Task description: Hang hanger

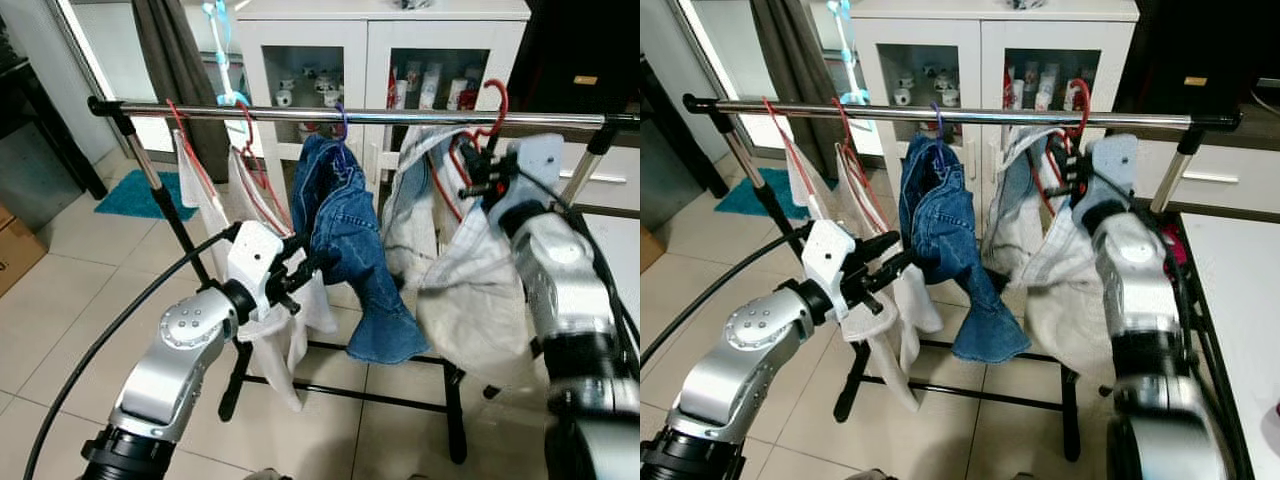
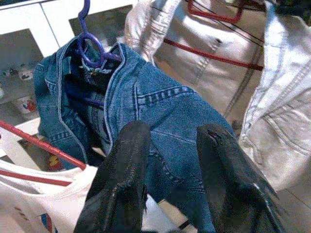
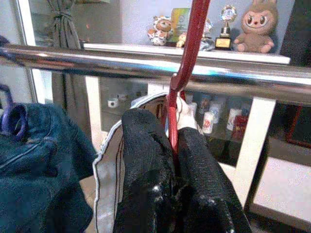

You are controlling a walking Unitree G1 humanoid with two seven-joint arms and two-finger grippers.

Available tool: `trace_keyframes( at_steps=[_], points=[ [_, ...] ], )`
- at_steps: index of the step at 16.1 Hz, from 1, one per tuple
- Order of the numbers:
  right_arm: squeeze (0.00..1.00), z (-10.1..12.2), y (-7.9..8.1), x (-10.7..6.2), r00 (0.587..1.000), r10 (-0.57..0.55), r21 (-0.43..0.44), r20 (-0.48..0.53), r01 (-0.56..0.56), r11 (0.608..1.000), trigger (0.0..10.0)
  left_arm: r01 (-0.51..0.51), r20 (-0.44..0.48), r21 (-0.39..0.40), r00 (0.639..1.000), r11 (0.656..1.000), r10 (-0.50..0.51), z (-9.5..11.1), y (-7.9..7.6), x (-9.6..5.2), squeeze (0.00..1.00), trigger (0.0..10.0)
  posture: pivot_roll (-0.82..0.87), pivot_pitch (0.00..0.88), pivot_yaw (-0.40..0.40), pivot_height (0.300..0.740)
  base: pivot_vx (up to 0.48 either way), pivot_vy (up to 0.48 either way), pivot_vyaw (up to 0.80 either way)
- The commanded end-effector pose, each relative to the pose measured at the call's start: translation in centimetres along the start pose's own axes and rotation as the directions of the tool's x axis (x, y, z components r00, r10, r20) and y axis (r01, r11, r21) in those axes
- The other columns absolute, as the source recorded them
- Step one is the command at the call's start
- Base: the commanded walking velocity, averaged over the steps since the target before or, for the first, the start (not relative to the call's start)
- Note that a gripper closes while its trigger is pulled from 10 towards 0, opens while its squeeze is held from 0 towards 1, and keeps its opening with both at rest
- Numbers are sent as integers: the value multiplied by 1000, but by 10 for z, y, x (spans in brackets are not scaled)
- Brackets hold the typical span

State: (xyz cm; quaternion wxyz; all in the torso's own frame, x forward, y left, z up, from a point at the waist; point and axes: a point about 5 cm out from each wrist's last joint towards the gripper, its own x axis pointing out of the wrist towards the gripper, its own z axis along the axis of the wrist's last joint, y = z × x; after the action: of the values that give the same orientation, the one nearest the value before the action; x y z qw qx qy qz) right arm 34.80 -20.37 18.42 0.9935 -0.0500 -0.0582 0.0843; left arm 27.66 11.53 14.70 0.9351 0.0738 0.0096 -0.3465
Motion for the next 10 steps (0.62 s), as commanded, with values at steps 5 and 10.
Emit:
trace_keyframes(
  at_steps=[5,10],
  points=[
    [0,3,25,-38,998,-35,57,53,32,998,0,-18,-22,3,1000,1000,18,-6,1,-2,0,10000,-137,0,103,719,0,0,0],
    [0,-7,38,-71,998,-65,6,-6,66,998,0,-28,-27,-12,999,1000,28,-11,-1,-4,0,10000,-156,0,78,719,0,0,0]
  ],
)
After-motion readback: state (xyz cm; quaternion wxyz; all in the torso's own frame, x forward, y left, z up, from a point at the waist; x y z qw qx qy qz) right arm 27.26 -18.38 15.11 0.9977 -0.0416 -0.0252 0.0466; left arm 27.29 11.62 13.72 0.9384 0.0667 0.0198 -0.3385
